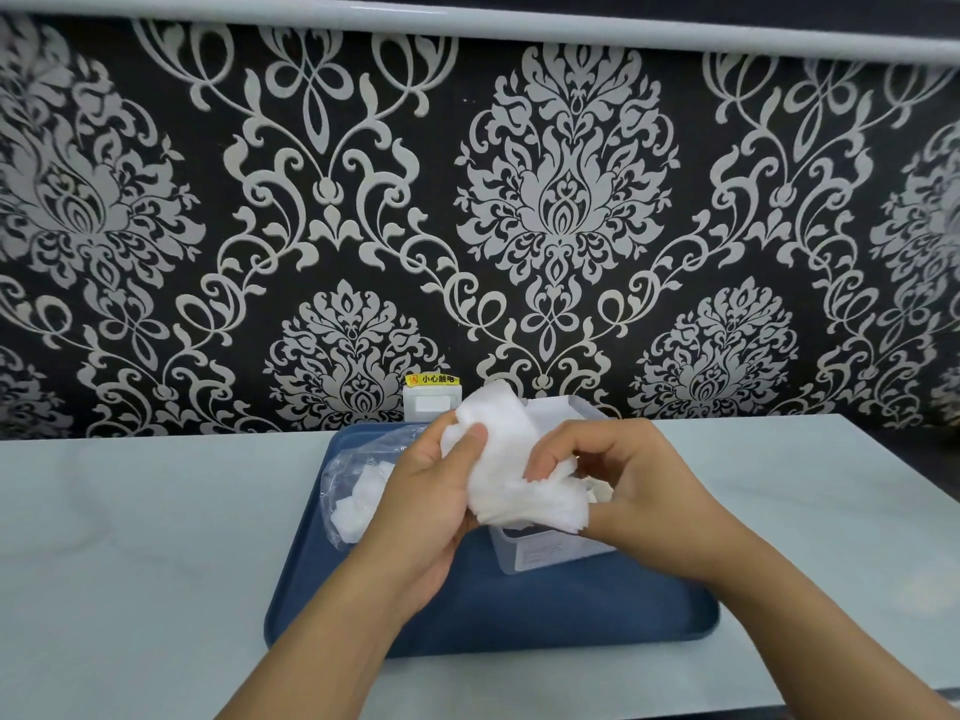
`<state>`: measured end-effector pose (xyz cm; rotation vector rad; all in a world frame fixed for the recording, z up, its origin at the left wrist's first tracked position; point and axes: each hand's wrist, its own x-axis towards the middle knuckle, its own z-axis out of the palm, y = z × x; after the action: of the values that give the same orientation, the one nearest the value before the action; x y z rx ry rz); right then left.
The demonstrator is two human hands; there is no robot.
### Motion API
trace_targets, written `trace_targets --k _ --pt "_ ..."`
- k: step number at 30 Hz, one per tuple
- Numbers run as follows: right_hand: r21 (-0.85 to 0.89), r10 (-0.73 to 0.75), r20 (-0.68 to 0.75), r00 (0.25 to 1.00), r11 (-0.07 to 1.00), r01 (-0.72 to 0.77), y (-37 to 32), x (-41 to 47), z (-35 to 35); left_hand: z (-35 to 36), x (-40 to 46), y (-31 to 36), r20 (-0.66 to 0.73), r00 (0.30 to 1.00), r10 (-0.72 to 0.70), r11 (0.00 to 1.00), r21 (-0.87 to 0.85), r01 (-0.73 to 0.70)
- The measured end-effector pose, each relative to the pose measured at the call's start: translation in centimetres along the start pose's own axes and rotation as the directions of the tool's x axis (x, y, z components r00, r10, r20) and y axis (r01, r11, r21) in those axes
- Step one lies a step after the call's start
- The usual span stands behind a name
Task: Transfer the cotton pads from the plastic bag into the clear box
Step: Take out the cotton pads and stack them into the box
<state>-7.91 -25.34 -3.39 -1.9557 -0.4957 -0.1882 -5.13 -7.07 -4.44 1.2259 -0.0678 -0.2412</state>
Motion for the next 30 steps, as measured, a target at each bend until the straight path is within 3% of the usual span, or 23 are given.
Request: trace_targets --k 5,10,16,22,26,30 --pt "0.272 0.039 -0.046 0.998 0.962 -0.025 -0.8 0.1 -0.7 0.1 0.1 -0.3 0.03 0.985 0.168 0.961 0.219 -0.171" --pt "0.189 0.073 -0.039 0.997 0.98 -0.064 -1.0 0.2 -0.9 -0.1 -0.4 0.2 0.219 0.973 0.073 0.952 0.276 -0.133" --pt "0.2 0.108 0.012 0.994 0.974 -0.108 -1.5 0.3 -1.0 -0.4 -0.5 0.6 0.293 0.956 0.006 0.959 0.269 -0.089" --pt "-0.037 0.105 0.047 0.993 0.994 -0.103 -2.5 -0.1 -0.7 -0.8 -0.5 0.7 0.337 0.94 -0.051 0.943 0.326 -0.065" --pt "-0.317 0.055 0.036 0.998 0.948 -0.04 -2.2 -0.1 0.0 -1.0 -0.4 0.5 0.34 0.938 -0.061 0.93 0.36 -0.07" --pt "-0.332 -0.017 -0.063 0.998 0.943 -0.005 -1.9 0.2 1.0 -0.2 -0.4 -0.2 0.23 0.973 -0.018 0.952 0.302 -0.053"
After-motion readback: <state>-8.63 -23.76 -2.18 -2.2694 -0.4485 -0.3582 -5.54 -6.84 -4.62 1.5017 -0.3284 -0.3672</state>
